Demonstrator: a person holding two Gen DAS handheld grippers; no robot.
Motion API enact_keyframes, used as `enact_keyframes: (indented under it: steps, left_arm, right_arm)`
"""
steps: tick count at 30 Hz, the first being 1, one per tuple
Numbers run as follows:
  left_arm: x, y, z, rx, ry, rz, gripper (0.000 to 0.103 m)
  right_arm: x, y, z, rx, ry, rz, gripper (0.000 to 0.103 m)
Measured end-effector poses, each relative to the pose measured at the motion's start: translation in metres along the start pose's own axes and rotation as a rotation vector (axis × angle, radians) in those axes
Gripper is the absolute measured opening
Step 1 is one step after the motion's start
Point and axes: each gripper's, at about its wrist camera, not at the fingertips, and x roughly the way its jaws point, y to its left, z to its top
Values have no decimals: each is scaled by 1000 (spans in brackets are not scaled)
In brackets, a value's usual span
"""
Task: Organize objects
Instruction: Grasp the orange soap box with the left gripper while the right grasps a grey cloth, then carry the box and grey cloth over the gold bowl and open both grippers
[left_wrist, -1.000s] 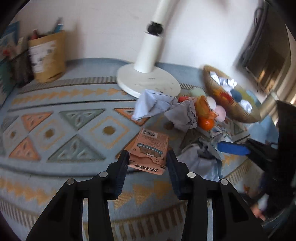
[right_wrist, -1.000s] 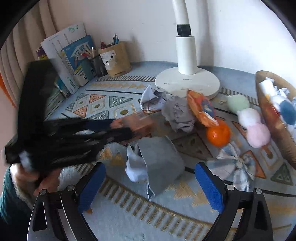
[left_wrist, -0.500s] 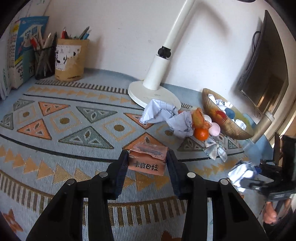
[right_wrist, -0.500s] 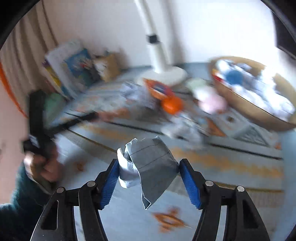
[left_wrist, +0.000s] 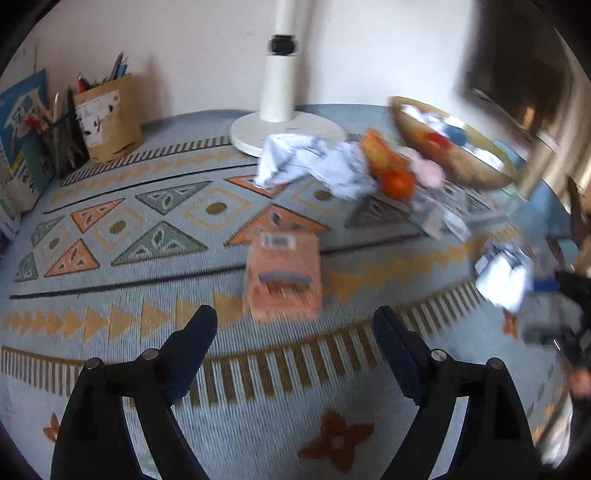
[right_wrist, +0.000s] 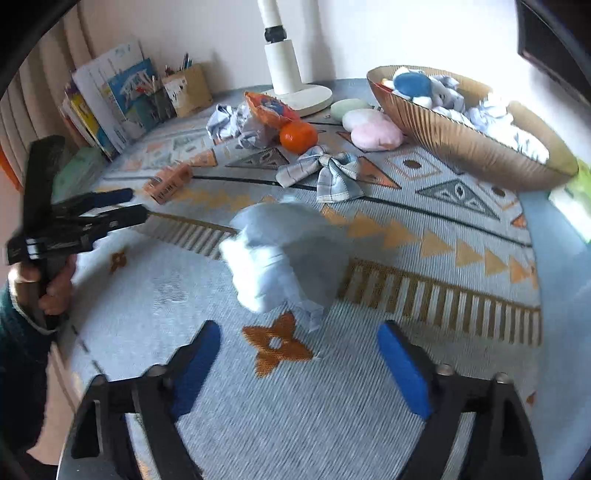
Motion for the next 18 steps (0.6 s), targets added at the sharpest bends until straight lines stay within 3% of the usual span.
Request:
enact_keyframes:
  steps: [1, 4, 6, 9, 11, 12, 13, 14, 18]
  left_arm:
    - [8, -1, 6, -10, 3, 5, 83]
    - [20, -10, 13, 23, 15, 63, 36]
    - [16, -13, 13, 28, 20, 35, 37]
    - [3, -15, 7, 25, -4, 18, 37]
    - [-4, -15, 5, 11, -13, -4, 37]
    - [-7, -17, 5, 11, -20, -16, 37]
    - [-12, -21, 6, 22, -33, -23, 37]
    - [-18, -26, 7, 39, -44, -22, 37]
    - [-35, -51, 20, 91, -73, -55, 37]
  right_arm:
    - [-1, -1, 4, 17, -4, 22, 90]
    - [4, -5, 18, 89, 0, -2, 90]
    - [8, -4, 23, 88, 9, -27, 90]
    - [8, 0, 31, 98, -15, 38, 90]
    - [15, 5, 36, 92, -9, 1, 90]
    - [19, 7, 38, 83, 2, -14, 87]
    - [26, 12, 38, 67, 15, -32, 67]
    - [30, 14, 37, 54, 24, -40, 54]
    - [9, 16, 29, 42, -42, -42, 52]
